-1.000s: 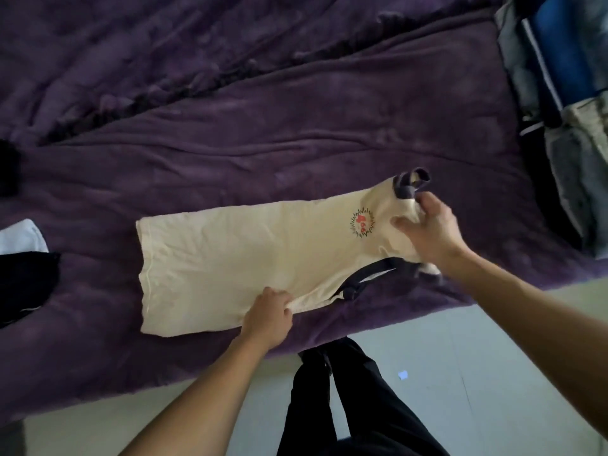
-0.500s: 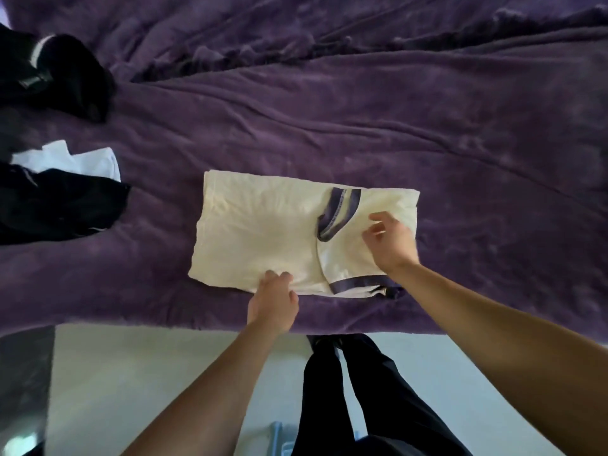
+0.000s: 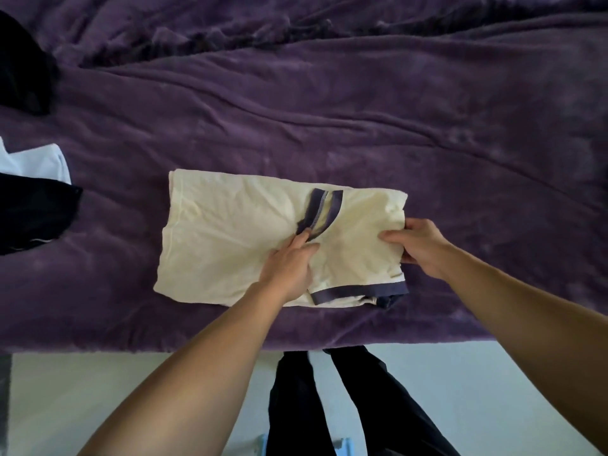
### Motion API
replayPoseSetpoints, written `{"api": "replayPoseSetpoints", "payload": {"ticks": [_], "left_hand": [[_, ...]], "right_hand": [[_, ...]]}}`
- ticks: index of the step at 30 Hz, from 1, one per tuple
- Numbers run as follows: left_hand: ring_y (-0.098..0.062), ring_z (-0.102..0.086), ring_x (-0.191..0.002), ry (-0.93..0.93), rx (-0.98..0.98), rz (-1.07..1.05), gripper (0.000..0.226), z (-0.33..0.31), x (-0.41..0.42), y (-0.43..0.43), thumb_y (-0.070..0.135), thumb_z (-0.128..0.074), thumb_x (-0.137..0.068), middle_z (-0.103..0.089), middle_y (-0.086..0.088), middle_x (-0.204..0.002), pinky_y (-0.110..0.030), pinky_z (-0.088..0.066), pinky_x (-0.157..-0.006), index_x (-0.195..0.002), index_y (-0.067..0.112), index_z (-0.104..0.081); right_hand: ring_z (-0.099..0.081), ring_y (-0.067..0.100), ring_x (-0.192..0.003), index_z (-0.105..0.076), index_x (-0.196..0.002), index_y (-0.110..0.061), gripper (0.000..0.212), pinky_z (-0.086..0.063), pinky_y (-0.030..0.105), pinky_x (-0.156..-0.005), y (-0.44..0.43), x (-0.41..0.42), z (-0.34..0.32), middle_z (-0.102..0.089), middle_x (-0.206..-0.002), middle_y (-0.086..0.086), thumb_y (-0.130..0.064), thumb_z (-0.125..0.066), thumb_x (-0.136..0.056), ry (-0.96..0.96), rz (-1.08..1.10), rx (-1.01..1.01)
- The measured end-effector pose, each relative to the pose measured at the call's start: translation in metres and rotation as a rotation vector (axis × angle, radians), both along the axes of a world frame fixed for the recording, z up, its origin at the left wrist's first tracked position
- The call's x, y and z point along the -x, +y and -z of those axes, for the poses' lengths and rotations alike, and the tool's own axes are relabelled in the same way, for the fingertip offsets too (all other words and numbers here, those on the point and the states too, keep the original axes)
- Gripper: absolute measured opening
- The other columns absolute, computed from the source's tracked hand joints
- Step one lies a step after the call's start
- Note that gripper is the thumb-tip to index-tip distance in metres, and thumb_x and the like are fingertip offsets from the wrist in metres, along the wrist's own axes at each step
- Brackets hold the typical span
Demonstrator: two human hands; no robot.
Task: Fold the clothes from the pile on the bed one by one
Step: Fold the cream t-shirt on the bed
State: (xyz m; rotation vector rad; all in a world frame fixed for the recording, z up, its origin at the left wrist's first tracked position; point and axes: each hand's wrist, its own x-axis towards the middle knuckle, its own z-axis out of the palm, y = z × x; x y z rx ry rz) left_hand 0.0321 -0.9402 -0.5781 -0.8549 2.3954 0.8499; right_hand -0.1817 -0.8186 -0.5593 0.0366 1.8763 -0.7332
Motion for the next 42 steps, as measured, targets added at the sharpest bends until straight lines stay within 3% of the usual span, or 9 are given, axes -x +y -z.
{"api": "replayPoseSetpoints", "payload": {"ticks": [3, 9, 14, 24, 26, 29, 33, 37, 42], "left_hand": [[-0.023, -0.044, -0.127, 0.104, -0.028, -0.223, 0.044, -0.02, -0.017, -0.013, 0.007, -0.045, -0.09, -0.047, -0.004, -0.138, -0.035, -0.038, -0.104, -0.132, 0.015, -0.053], [-0.026, -0.058, -0.106, -0.031, 0.002, -0.413, 0.031, -0.049, -0.099, -0.056, 0.009, -0.047, -0.09, -0.054, -0.007, -0.122, -0.032, -0.045, -0.089, -0.118, 0.012, -0.061], [-0.028, -0.06, -0.103, -0.045, 0.035, -0.492, 0.03, -0.063, -0.18, -0.107, 0.01, -0.048, -0.089, -0.059, -0.007, -0.117, -0.036, -0.048, -0.084, -0.115, 0.014, -0.062], [-0.029, -0.06, -0.103, -0.01, 0.053, -0.663, 0.028, -0.04, -0.258, -0.186, 0.011, -0.05, -0.091, -0.063, -0.01, -0.113, -0.037, -0.048, -0.086, -0.115, 0.011, -0.062], [-0.032, -0.058, -0.104, 0.048, 0.09, -0.652, 0.027, -0.041, -0.245, -0.189, 0.015, -0.05, -0.092, -0.058, -0.013, -0.116, -0.039, -0.046, -0.084, -0.117, 0.01, -0.06], [-0.033, -0.051, -0.113, 0.133, 0.144, -0.567, 0.032, -0.046, -0.205, -0.189, 0.024, -0.049, -0.095, -0.05, -0.012, -0.124, -0.041, -0.045, -0.084, -0.124, 0.012, -0.054], [-0.033, -0.046, -0.12, 0.089, 0.072, -0.64, 0.048, -0.035, -0.145, -0.189, 0.041, -0.038, -0.098, -0.042, -0.012, -0.135, -0.046, -0.042, -0.092, -0.141, 0.02, -0.034], [-0.034, -0.051, -0.109, 0.022, 0.076, -0.664, 0.062, -0.006, -0.12, -0.179, 0.047, -0.032, -0.098, -0.045, -0.015, -0.127, -0.047, -0.043, -0.088, -0.151, 0.033, -0.004], [-0.03, -0.053, -0.089, 0.093, 0.158, -0.396, 0.056, 0.001, -0.119, -0.156, 0.021, -0.039, -0.099, -0.04, -0.008, -0.117, -0.042, -0.044, -0.076, -0.147, 0.043, -0.021]], "right_hand": [[-0.069, 0.028, -0.086, -0.067, -0.097, -0.004, 0.024, -0.06, 0.043, -0.071, -0.022, -0.015, -0.028, -0.071, -0.099, 0.015, -0.013, -0.077, -0.077, 0.103, -0.031, 0.04], [-0.064, 0.026, -0.075, -0.056, -0.092, -0.01, 0.024, -0.055, 0.037, -0.056, -0.094, -0.081, -0.087, -0.063, -0.086, 0.005, -0.019, -0.071, -0.076, 0.314, -0.254, 0.088], [-0.068, 0.028, -0.07, -0.051, -0.104, -0.016, 0.032, -0.058, 0.043, -0.068, -0.175, -0.155, -0.092, -0.067, -0.084, 0.006, -0.021, -0.066, -0.075, 0.38, -0.403, 0.03], [-0.07, 0.021, -0.078, -0.051, -0.129, -0.016, 0.042, -0.058, 0.036, -0.069, -0.265, -0.277, -0.024, -0.071, -0.093, 0.008, -0.007, -0.056, -0.087, 0.181, -0.333, 0.041], [-0.065, 0.022, -0.083, -0.056, -0.126, -0.017, 0.035, -0.051, 0.029, -0.067, -0.243, -0.267, -0.027, -0.069, -0.102, 0.007, -0.011, -0.046, -0.094, 0.403, -0.421, 0.022], [-0.052, 0.026, -0.116, -0.053, -0.131, -0.018, 0.037, -0.047, 0.037, -0.085, -0.194, -0.234, -0.03, -0.056, -0.13, 0.005, -0.014, -0.044, -0.096, 0.72, -0.538, -0.054], [-0.036, 0.035, -0.129, -0.03, -0.147, -0.024, 0.055, -0.043, 0.05, -0.094, -0.15, -0.209, -0.016, -0.032, -0.149, 0.008, -0.033, -0.048, -0.096, 0.776, -0.581, -0.228], [-0.043, 0.036, -0.121, -0.009, -0.148, -0.038, 0.062, -0.046, 0.046, -0.082, -0.14, -0.223, 0.011, -0.023, -0.152, 0.005, -0.054, -0.037, -0.096, 0.669, -0.476, -0.23], [-0.049, 0.028, -0.077, -0.011, -0.147, -0.043, 0.057, -0.038, 0.033, -0.063, -0.137, -0.241, 0.022, -0.037, -0.125, 0.0, -0.046, -0.041, -0.098, 0.617, -0.365, -0.124]]}}
